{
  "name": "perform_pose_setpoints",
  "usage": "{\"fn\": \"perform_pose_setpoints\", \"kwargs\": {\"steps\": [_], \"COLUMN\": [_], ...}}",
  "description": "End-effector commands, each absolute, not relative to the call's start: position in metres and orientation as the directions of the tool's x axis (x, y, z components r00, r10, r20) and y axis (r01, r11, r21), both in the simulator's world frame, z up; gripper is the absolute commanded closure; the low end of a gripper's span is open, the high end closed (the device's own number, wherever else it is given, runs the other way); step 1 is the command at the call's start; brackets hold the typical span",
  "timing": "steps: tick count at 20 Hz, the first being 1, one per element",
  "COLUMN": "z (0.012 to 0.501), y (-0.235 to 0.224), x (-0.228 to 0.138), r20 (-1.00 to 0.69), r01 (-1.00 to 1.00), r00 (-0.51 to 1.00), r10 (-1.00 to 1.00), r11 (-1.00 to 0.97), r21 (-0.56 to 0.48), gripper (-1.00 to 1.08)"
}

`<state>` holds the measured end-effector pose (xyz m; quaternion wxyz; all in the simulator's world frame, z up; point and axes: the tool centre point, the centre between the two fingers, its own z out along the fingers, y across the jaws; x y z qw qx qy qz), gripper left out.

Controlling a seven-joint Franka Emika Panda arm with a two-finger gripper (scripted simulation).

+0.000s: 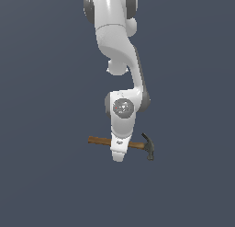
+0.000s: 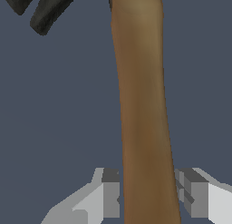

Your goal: Pick up the object and move it to a goal position.

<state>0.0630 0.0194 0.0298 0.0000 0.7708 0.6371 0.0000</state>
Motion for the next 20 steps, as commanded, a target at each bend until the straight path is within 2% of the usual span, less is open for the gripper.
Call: {"fn": "perform_pose_setpoints", "kwargs": {"steps": [1, 20], "z": [0.038, 0.116], "y": [0.021, 0.039], "x": [0.056, -0.050], "r20": [0.001, -0.003], "r01": [0.982, 0.982], "r00": [0.188, 0.189], "r10": [0.982, 0.982], "r11": [-0.188, -0.189], "r21": [0.004, 0.002], "gripper": [1.08, 1.08]}}
